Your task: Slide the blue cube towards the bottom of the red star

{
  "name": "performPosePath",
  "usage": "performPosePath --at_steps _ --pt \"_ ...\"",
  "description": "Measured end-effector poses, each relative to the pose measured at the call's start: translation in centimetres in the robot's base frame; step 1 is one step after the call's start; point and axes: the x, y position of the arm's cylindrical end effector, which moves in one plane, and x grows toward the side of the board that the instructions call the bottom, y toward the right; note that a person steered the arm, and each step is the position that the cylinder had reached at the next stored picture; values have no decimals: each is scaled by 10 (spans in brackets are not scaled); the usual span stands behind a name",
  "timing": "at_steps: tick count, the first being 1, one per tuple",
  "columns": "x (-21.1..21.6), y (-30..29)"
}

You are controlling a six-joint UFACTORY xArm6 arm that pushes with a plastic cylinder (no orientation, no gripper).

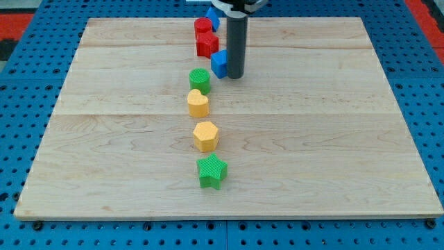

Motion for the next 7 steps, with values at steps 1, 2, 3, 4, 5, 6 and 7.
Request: performPosePath --at_steps 1,2,3,4,5,6,7 --pt "0 -12" --pt "-5 32" --pt "-30 40" --pt "-41 17" --pt "-35 14" --pt "-33 13" --pt "-31 4"
